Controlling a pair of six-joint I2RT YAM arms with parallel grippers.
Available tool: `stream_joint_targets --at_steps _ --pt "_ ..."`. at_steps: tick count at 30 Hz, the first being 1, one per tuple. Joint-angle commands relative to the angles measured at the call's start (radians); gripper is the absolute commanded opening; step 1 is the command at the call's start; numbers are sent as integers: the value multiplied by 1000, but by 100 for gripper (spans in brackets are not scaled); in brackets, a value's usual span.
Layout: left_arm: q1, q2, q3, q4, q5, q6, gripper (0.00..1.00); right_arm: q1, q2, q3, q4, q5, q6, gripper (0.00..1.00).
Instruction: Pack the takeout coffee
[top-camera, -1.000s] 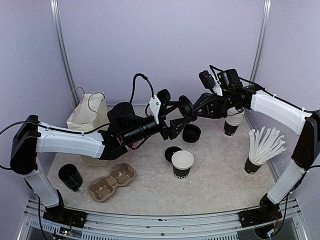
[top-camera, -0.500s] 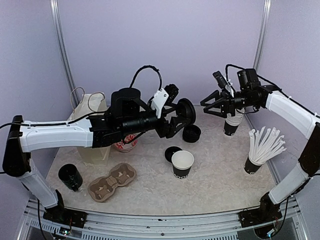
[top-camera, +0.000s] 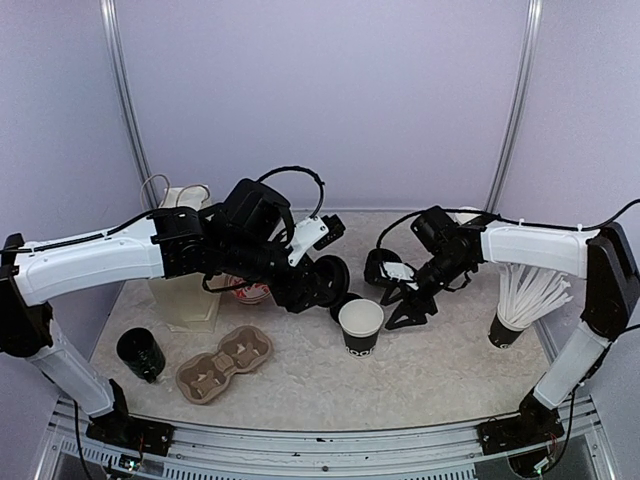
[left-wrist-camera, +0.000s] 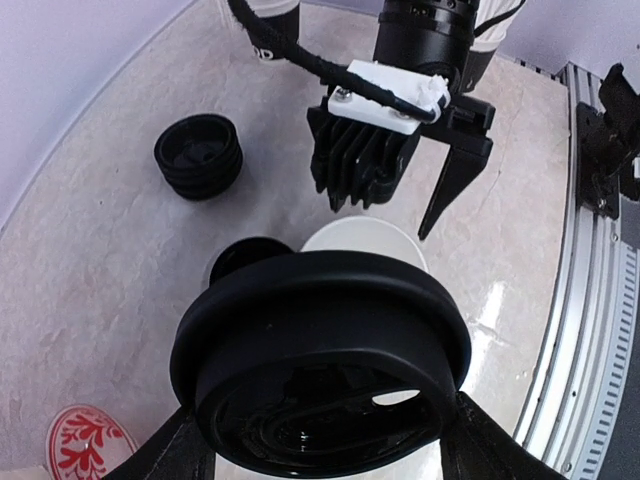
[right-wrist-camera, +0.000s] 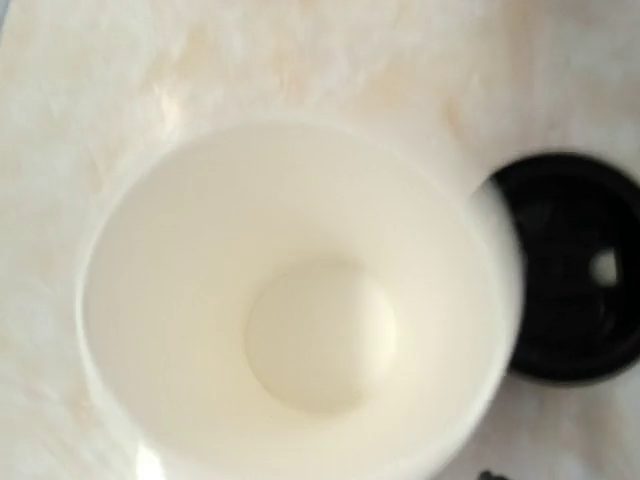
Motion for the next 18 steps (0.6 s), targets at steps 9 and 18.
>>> stream_joint_targets --at_steps 9,18 --pt "34 -106 -9 -213 -42 -3 64 37 63 -7 55 128 -51 65" --pt "36 -115 42 -324 -9 11 64 122 103 -35 113 17 -24 61"
